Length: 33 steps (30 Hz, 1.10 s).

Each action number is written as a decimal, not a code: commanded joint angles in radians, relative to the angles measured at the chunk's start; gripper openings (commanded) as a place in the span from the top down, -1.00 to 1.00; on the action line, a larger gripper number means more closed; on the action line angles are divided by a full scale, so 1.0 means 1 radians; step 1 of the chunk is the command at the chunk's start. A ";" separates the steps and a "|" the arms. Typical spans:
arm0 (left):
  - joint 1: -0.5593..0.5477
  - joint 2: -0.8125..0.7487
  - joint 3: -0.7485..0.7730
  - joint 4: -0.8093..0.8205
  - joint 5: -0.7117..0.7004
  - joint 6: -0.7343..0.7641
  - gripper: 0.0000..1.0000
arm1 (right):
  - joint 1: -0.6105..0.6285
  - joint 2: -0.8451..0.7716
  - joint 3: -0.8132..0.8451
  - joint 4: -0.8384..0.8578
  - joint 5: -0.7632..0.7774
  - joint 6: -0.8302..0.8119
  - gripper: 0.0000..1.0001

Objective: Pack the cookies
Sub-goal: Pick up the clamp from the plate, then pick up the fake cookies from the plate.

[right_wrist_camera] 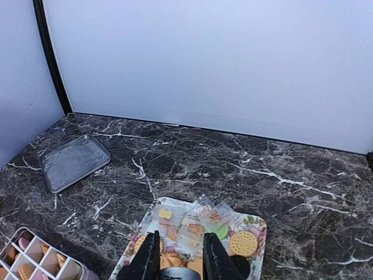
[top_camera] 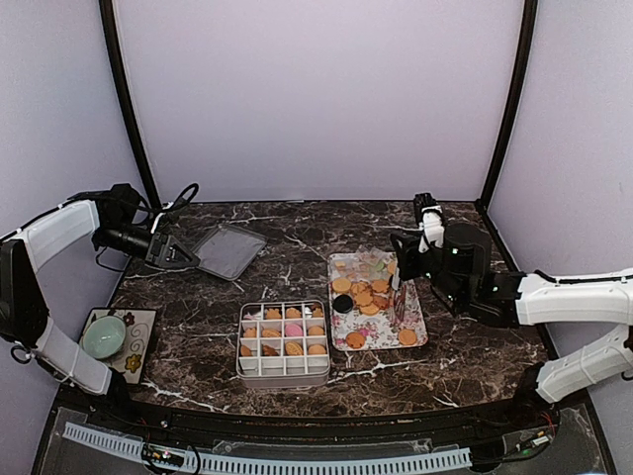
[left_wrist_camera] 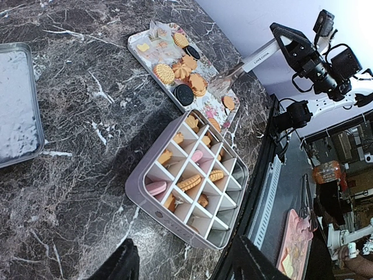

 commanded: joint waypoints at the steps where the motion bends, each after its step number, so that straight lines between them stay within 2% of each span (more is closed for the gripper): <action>1: 0.006 0.002 0.009 -0.015 0.013 0.008 -0.12 | -0.005 -0.063 -0.062 0.028 -0.008 0.005 0.63; 8: 0.006 0.008 0.018 -0.013 0.021 0.001 -0.11 | -0.006 -0.121 -0.042 0.063 -0.002 -0.021 0.65; 16: 0.006 -0.002 0.008 -0.014 0.020 -0.001 -0.11 | -0.006 -0.060 -0.025 0.201 0.016 -0.050 0.65; 25: 0.005 -0.002 0.013 -0.021 0.020 0.002 -0.11 | -0.005 -0.008 -0.066 0.358 0.077 -0.057 0.54; 33: 0.006 -0.001 0.012 -0.023 0.019 0.007 -0.11 | -0.006 0.000 -0.066 0.380 0.076 -0.065 0.52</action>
